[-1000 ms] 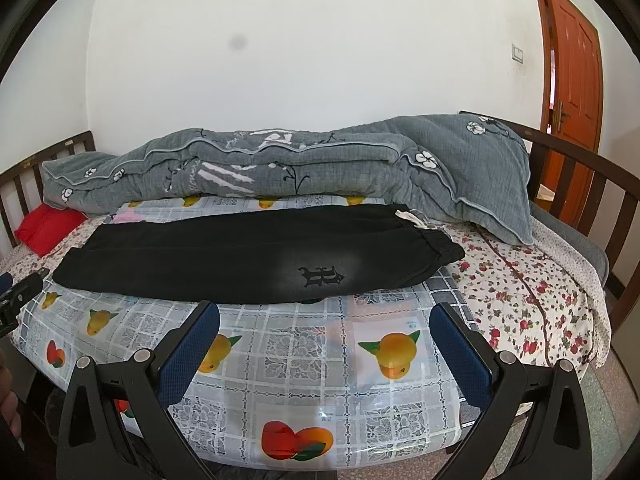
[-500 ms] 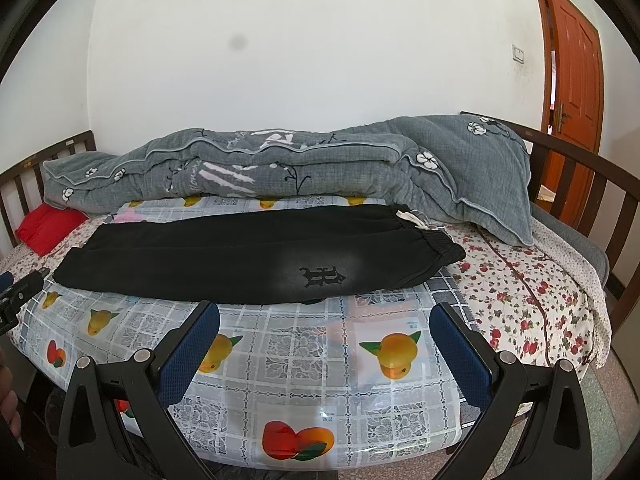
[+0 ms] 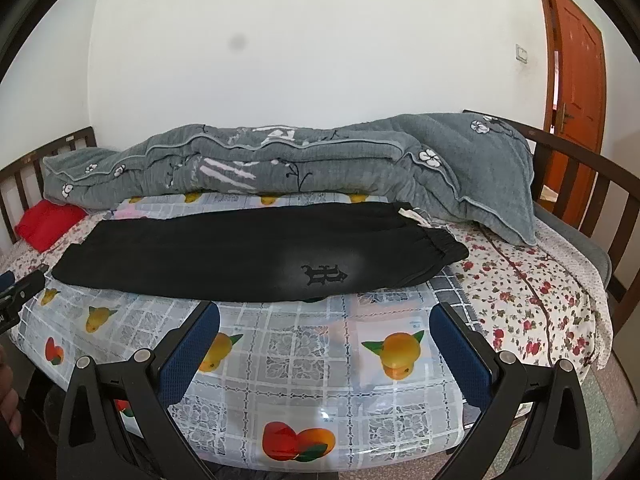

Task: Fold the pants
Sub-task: 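Move both grippers toward the waistband end of the black pants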

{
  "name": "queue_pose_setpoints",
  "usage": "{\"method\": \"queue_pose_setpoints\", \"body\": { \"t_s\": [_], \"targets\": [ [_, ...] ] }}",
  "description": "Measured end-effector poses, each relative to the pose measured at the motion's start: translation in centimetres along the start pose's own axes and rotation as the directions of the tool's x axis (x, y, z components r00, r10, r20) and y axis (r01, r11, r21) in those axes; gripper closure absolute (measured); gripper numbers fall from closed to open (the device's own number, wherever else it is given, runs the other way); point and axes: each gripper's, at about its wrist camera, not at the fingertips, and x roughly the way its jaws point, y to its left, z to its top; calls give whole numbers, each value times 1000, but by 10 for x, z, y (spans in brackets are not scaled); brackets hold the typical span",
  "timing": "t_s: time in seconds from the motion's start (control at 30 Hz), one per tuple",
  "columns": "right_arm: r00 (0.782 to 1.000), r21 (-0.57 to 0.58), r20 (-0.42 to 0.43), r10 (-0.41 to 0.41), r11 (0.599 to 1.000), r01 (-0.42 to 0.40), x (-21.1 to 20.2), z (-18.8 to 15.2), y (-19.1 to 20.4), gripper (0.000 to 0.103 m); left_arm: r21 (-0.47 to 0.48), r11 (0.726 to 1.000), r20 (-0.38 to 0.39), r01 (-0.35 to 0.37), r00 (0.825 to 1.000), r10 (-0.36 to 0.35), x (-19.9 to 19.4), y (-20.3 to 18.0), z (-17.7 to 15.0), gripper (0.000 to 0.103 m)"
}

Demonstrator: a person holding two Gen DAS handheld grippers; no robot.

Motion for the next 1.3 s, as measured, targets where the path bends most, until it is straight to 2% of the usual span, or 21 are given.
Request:
{"method": "queue_pose_setpoints", "body": {
  "t_s": [0.83, 1.3],
  "targets": [
    [989, -19, -141, -40, 999, 37, 90, -15, 9, 0, -50, 999, -147, 6, 989, -14, 99, 24, -11, 1],
    [982, -15, -184, -50, 999, 48, 123, -13, 14, 0, -66, 998, -192, 8, 981, -21, 134, 33, -11, 1]
  ]
}}
